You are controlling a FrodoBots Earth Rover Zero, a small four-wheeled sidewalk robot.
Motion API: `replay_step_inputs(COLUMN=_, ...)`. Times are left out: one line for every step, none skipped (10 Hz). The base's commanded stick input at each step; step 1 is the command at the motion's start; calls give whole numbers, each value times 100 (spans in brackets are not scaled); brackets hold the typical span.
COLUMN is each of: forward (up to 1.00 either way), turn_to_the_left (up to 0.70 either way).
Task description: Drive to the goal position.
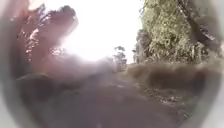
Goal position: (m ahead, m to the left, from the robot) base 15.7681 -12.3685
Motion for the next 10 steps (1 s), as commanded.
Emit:
replay_step_inputs(forward=50, turn_to_the_left=0)
replay_step_inputs(forward=50, turn_to_the_left=0)
replay_step_inputs(forward=50, turn_to_the_left=0)
replay_step_inputs(forward=50, turn_to_the_left=0)
replay_step_inputs(forward=50, turn_to_the_left=0)
replay_step_inputs(forward=50, turn_to_the_left=0)
replay_step_inputs(forward=50, turn_to_the_left=0)
replay_step_inputs(forward=50, turn_to_the_left=0)
replay_step_inputs(forward=50, turn_to_the_left=0)
replay_step_inputs(forward=50, turn_to_the_left=0)
